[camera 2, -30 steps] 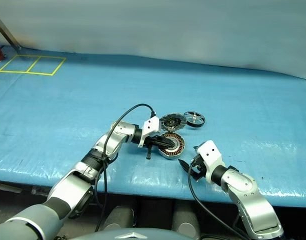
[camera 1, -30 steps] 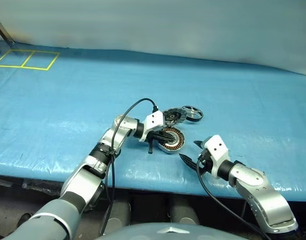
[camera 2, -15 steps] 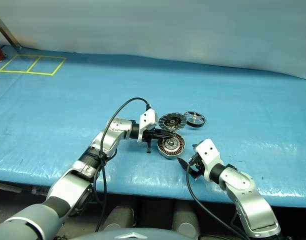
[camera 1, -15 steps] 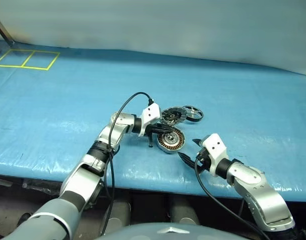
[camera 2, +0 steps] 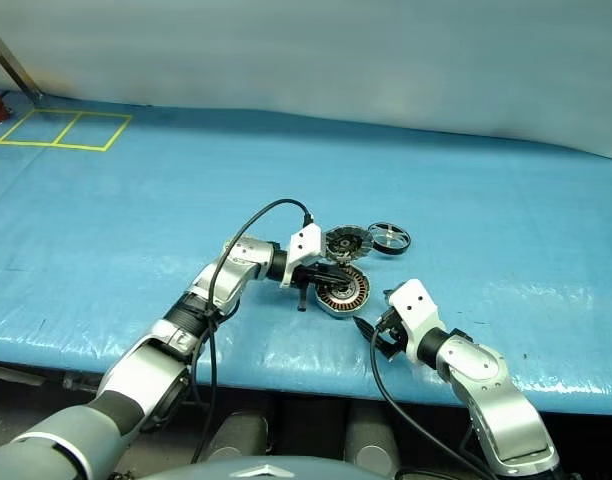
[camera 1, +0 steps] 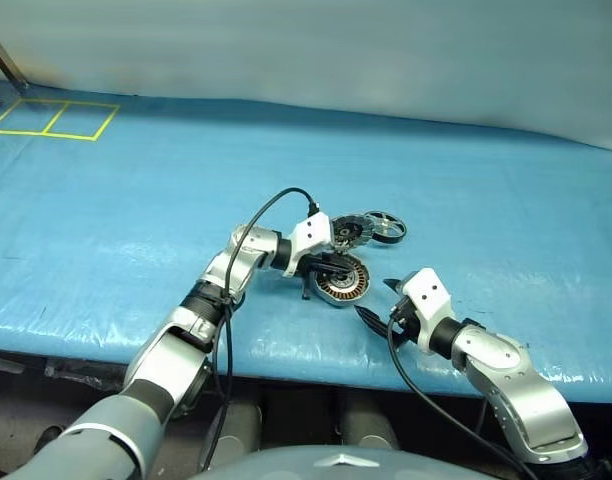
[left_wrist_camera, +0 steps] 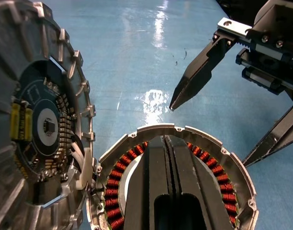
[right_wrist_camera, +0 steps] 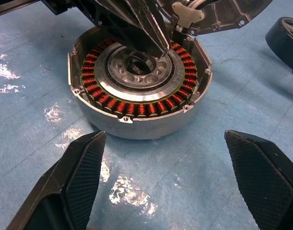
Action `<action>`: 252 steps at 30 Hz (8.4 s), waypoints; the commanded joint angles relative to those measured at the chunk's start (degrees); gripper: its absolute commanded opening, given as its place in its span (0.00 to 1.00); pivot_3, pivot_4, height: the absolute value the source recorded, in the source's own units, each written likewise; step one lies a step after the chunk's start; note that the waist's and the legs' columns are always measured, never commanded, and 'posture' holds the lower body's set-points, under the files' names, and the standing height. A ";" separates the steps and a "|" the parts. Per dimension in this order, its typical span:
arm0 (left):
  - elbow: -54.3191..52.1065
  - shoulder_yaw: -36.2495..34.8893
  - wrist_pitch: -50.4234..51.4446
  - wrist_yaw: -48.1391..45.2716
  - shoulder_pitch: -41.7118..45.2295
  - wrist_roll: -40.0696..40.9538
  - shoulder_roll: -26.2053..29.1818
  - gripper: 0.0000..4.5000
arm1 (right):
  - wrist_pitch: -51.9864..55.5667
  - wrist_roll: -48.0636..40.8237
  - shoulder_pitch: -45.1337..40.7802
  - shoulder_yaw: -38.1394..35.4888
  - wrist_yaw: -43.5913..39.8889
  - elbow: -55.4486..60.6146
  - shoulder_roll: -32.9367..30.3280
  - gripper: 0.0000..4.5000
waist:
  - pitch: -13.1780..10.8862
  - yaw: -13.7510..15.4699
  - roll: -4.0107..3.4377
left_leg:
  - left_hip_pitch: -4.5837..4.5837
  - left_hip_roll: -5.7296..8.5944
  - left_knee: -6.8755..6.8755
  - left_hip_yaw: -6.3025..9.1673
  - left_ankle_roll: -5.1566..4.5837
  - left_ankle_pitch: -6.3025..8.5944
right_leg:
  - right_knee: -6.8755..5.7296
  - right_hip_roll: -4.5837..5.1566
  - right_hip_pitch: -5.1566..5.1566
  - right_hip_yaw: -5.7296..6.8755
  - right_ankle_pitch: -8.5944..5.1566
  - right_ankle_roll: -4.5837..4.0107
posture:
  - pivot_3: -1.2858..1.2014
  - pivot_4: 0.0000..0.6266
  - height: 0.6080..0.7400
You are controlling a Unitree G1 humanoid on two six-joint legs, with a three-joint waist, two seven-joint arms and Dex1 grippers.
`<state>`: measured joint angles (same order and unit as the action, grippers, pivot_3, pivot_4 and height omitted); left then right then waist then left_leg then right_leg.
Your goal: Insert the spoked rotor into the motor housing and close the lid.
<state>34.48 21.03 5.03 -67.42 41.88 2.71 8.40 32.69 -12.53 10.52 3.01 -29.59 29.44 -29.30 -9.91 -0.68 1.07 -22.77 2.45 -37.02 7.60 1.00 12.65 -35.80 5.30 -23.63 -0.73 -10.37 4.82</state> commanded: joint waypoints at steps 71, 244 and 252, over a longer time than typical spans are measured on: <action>0.64 1.40 3.36 0.68 2.55 -3.08 2.67 0.01 | -2.96 1.30 -0.59 0.86 1.45 -0.60 2.40 0.93 | 0.01 -0.04 -0.01 | 0.03 -0.01 -0.01 0.00 0.00 0.00 | -0.02 -0.01 0.02 0.00 -0.01 -0.01 | 0.52 0.24 1.00; -25.99 -8.91 5.03 9.96 -23.63 8.62 13.05 0.00 | 4.62 14.73 -35.38 4.85 1.93 -33.09 2.66 0.73 | 0.02 -0.95 -0.30 | 0.09 -0.02 0.13 -0.04 -0.01 0.00 | -0.03 -0.02 -0.03 -0.03 -0.06 -0.15 | 0.52 0.24 1.00; -26.00 -8.86 4.77 10.73 -24.14 8.09 13.43 0.00 | 3.75 14.79 -35.59 5.22 1.54 -35.98 3.53 0.65 | 0.02 -1.14 -0.31 | 0.17 -0.03 0.10 -0.05 -0.01 0.00 | -0.05 -0.03 0.04 -0.04 -0.06 -0.15 | 0.52 0.24 1.00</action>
<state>9.35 12.30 10.74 -56.89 17.72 11.13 21.62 36.31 2.25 -25.20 8.08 -28.01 -4.98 -26.21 -9.89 -1.82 0.77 -22.60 2.42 -36.93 7.55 0.99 12.65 -35.85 5.27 -23.60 -0.77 -10.43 4.67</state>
